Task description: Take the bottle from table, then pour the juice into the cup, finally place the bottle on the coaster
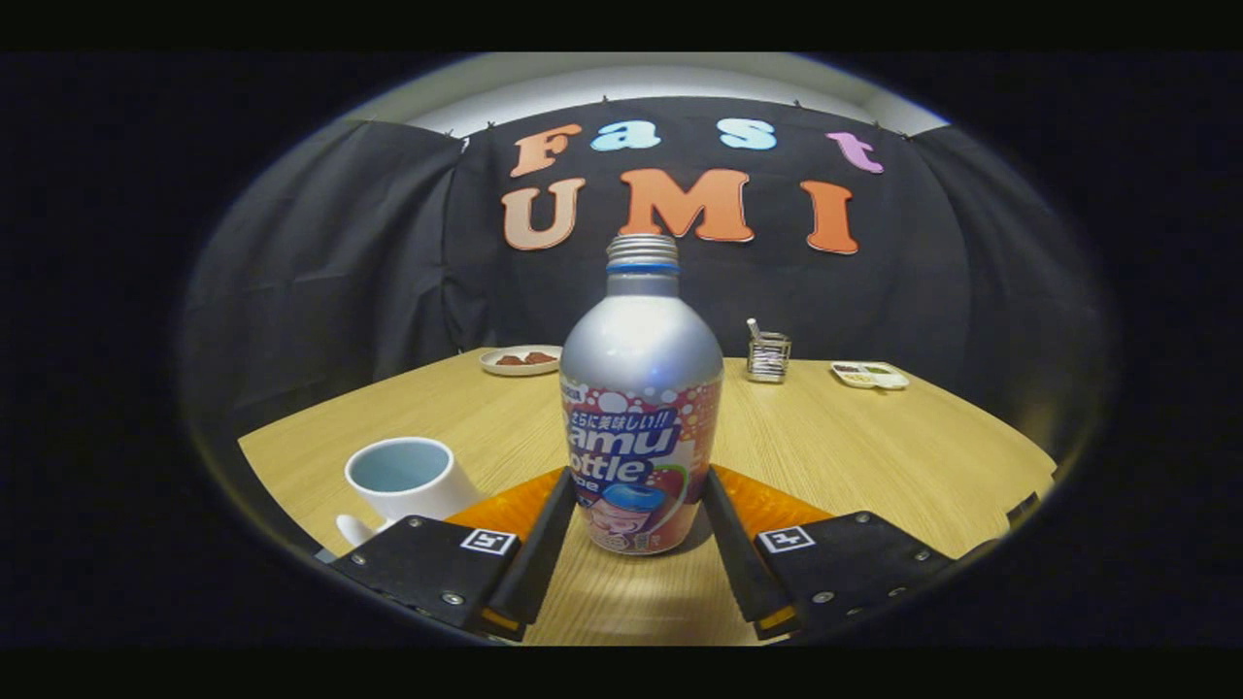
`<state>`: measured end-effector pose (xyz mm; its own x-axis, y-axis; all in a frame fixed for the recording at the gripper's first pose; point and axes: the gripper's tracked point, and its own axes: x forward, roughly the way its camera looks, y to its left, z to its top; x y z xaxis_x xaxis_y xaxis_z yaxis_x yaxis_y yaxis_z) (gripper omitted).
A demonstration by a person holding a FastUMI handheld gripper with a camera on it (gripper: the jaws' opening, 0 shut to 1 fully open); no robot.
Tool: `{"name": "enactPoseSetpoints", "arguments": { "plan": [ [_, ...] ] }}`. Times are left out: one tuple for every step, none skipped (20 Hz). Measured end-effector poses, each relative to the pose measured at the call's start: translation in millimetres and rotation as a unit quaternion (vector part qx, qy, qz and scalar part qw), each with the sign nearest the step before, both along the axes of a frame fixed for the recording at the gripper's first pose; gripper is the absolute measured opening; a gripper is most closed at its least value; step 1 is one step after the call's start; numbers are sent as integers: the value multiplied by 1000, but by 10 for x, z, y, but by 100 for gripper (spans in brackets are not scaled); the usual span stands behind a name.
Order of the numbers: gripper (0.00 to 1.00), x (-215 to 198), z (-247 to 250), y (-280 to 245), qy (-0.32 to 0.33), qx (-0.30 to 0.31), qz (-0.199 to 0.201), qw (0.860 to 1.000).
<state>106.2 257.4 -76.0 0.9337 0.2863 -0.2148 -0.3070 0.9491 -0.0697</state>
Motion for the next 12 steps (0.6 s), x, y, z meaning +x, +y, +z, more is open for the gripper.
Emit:
{"name": "enactPoseSetpoints", "arguments": {
  "plan": [
    [76,29,-6,-5,2,0,-3,1000],
    [76,59,-2,-6,5,-2,-4,1000],
    [76,91,-6,-4,6,-6,-8,1000],
    [76,122,-2,-10,8,-9,-10,1000],
    [76,141,-39,5,12,-12,-10,1000],
    [76,151,-72,16,18,-16,-11,1000],
    [76,174,-99,18,22,-19,-13,999],
    [76,189,-114,9,25,-21,-16,999],
    [76,212,-129,-9,27,-23,-18,999],
    [76,229,-157,-30,30,-23,-22,999],
    [76,248,-172,-42,32,-23,-24,999],
    [76,259,-188,-36,33,-23,-25,999]
  ]
}}
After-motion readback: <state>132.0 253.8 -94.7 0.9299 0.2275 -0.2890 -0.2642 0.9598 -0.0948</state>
